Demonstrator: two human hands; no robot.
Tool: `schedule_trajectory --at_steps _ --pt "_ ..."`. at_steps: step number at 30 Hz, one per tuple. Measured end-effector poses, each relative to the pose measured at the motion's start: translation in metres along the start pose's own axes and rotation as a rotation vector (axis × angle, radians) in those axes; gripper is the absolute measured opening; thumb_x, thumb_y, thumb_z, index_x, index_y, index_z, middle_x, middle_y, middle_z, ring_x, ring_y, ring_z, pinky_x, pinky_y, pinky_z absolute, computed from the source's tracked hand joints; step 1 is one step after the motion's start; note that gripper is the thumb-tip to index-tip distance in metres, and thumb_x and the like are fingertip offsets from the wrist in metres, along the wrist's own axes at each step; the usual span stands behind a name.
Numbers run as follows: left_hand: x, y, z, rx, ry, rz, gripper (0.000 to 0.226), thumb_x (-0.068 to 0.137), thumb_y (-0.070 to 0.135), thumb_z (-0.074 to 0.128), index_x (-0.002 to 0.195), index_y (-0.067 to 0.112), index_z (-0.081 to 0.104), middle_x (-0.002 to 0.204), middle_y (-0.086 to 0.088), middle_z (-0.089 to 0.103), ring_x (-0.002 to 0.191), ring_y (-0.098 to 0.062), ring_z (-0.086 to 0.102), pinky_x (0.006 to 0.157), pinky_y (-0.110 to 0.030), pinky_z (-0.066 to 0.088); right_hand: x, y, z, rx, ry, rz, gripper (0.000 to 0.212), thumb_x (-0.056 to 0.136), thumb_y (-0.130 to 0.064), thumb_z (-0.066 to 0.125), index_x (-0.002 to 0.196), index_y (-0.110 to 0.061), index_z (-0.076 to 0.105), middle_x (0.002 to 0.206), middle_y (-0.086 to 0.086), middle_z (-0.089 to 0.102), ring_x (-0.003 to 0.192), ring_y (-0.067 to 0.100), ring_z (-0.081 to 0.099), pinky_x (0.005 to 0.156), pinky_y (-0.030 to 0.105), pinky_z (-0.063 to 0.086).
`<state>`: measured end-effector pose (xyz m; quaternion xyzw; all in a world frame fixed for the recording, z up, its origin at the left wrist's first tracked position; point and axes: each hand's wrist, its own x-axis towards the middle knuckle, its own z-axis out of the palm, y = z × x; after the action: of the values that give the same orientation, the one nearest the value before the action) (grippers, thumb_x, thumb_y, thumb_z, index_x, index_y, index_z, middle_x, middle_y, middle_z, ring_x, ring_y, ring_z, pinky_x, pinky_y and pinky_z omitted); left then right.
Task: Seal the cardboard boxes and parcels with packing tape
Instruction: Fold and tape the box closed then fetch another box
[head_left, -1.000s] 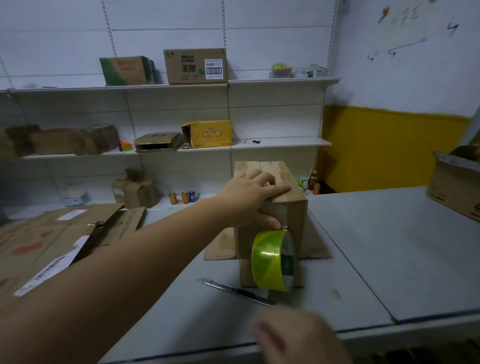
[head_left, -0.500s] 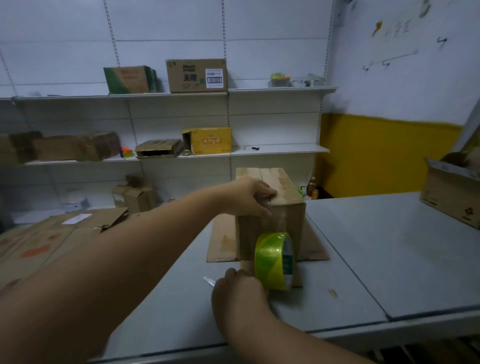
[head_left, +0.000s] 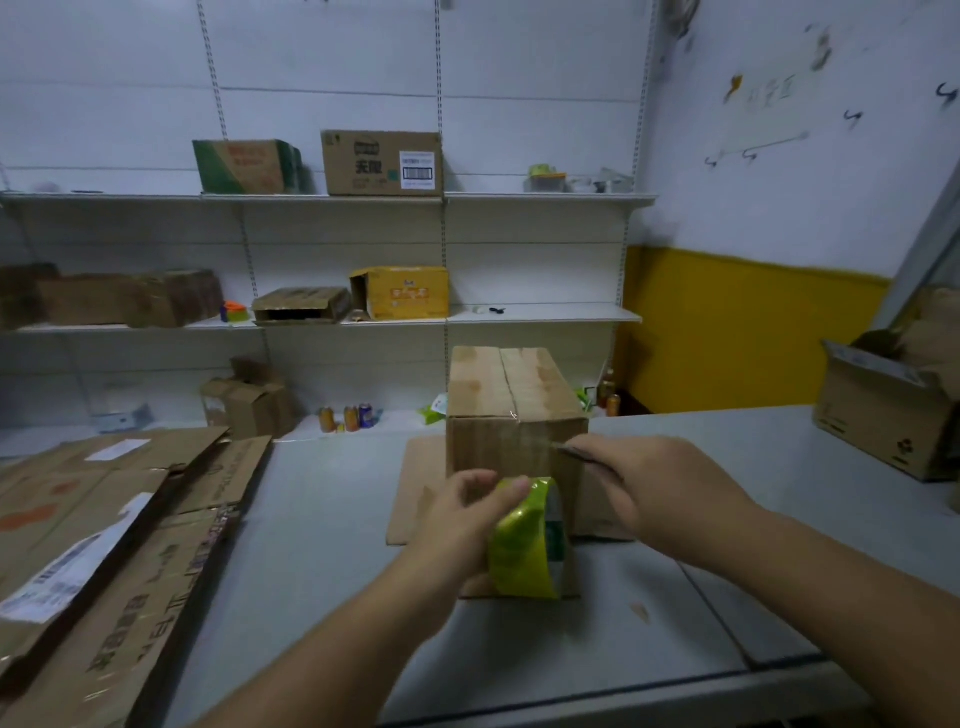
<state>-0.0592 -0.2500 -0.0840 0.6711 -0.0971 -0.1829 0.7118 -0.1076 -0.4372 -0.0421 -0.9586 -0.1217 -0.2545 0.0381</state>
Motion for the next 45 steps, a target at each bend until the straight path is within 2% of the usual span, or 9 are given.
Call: schedule_trajectory --at_steps 5,8,10,15,24,29,37,41,45 --pt "0.003 -0.007 0.015 -0.024 0.046 -0.056 0.043 0.076 0.034 0.076 0.112 0.026 0.055 0.106 -0.004 0.065 0.096 -0.024 0.064 0.089 -0.043 0.053 0.016 0.005 0.015 -0.053 -0.101 -0.181 0.035 0.094 -0.038 0.035 0.115 -0.025 0.06 0.108 -0.004 0.066 0.095 0.017 0.063 0.078 0.033 0.051" --pt "-0.001 -0.004 0.01 -0.069 0.046 -0.083 0.065 0.055 0.046 0.086 0.11 0.026 0.058 0.105 -0.007 0.068 0.097 -0.027 0.066 0.092 -0.049 0.052 0.02 0.007 0.027 -0.137 -0.081 -0.256 0.029 0.09 -0.037 0.036 0.087 -0.025 0.062 0.074 -0.008 0.065 0.06 0.012 0.062 0.049 0.024 0.043" --pt "0.002 -0.006 0.008 -0.072 0.045 -0.065 0.057 0.065 0.043 0.082 0.112 0.025 0.055 0.104 -0.006 0.068 0.095 -0.024 0.066 0.09 -0.044 0.053 0.021 0.004 0.027 -0.179 -0.02 -0.237 0.023 0.086 -0.036 0.038 0.075 -0.026 0.056 0.058 -0.009 0.058 0.043 0.01 0.052 0.041 0.021 0.026" --pt "0.002 -0.013 0.015 -0.064 0.118 -0.018 0.038 0.079 0.031 0.073 0.107 0.024 0.048 0.095 0.0 0.062 0.084 -0.016 0.063 0.071 -0.03 0.051 0.019 0.0 0.03 -0.19 -0.098 -0.209 0.02 0.101 -0.036 0.028 0.102 -0.026 0.045 0.092 -0.004 0.06 0.067 0.015 0.045 0.051 0.024 0.024" --pt "0.009 -0.008 0.008 -0.097 -0.078 -0.138 0.028 0.08 0.026 0.072 0.102 0.019 0.057 0.095 -0.008 0.066 0.084 -0.024 0.063 0.072 -0.032 0.049 0.024 0.0 0.028 -0.235 -0.187 -0.184 0.018 0.102 -0.034 0.028 0.106 -0.025 0.043 0.097 -0.002 0.062 0.082 0.022 0.058 0.061 0.031 0.032" --pt "0.013 -0.017 -0.004 -0.322 -0.16 -0.184 0.02 0.093 0.009 0.054 0.074 0.014 0.052 0.072 0.002 0.053 0.04 0.008 0.054 0.042 -0.007 0.041 0.028 0.007 0.037 -0.309 -0.047 -0.218 0.013 0.079 -0.028 0.058 0.072 -0.025 0.046 0.048 -0.004 0.05 0.034 0.011 0.043 0.045 0.015 -0.003" --pt "0.017 -0.005 0.002 -0.25 -0.226 -0.329 0.025 0.093 0.028 0.052 0.096 0.009 0.067 0.076 -0.019 0.067 0.061 -0.027 0.066 0.055 -0.029 0.056 0.022 0.011 0.053 -0.316 0.066 -0.221 0.015 0.066 -0.029 0.063 0.07 -0.021 0.051 0.044 -0.002 0.049 0.028 0.015 0.043 0.037 0.02 0.006" --pt "0.02 -0.005 0.003 -0.207 -0.082 -0.252 0.021 0.09 0.02 0.058 0.089 0.009 0.075 0.094 -0.02 0.07 0.083 -0.031 0.065 0.087 -0.044 0.052 0.022 0.009 0.058 -0.289 0.096 -0.199 0.017 0.062 -0.027 0.065 0.069 -0.019 0.051 0.043 -0.002 0.049 0.027 0.016 0.043 0.037 0.018 0.005" --pt "0.021 -0.005 0.004 -0.181 -0.041 -0.204 0.024 0.092 0.018 0.056 0.083 0.007 0.076 0.086 -0.016 0.072 0.071 -0.025 0.066 0.075 -0.033 0.053 0.019 0.011 0.058 -0.313 0.063 -0.183 0.026 0.061 -0.02 0.067 0.074 -0.02 0.045 0.042 0.0 0.047 0.027 0.016 0.041 0.049 0.016 -0.007"
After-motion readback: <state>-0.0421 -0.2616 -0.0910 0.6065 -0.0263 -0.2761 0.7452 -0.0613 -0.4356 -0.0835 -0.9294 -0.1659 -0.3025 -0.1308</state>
